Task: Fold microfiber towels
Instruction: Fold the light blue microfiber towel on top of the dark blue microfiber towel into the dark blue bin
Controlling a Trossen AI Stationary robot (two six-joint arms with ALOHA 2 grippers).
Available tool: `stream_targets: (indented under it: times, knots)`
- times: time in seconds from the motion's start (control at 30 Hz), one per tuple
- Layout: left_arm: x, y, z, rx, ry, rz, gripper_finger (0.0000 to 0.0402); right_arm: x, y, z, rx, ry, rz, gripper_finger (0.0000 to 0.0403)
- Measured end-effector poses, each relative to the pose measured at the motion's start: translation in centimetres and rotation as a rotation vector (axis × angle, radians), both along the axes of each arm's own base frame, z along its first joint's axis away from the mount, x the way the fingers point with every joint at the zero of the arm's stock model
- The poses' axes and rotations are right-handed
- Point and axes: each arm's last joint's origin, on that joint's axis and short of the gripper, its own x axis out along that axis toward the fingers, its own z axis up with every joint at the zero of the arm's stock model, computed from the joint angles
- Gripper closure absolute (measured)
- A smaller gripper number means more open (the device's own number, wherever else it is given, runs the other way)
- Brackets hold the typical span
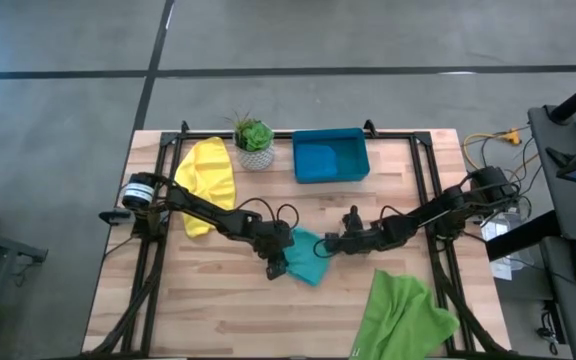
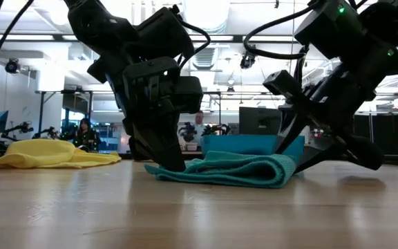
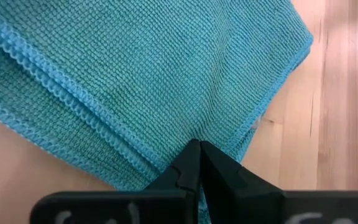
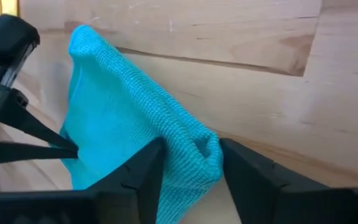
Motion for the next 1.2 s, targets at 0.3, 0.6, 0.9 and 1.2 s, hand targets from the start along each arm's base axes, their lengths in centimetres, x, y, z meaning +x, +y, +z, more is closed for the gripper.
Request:
stream_targets:
  times: [0.3,0.6,0.9,1.2]
  knots:
    - [0.0,0.0,0.0,0.003,0.001,0.002,0.0401,-0.2,0.0,0.9,-0.049,-0.02,0.067,0.0355]
    - [0.1,0.1,1.7,0.009,-0.049,0.011,0.0402,0.6,0.2,2.8,-0.108,-0.129,0.156,0.0368]
    - [-1.9,1.5,10.2,0.196,-0.328,0.218,0.0402,3.0,0.8,7.8,-0.258,-0.132,0.32,0.0372]
    - [-4.1,2.3,15.6,0.315,-0.524,0.215,0.0402,4.6,1.1,13.9,-0.485,-0.021,0.579,0.0372]
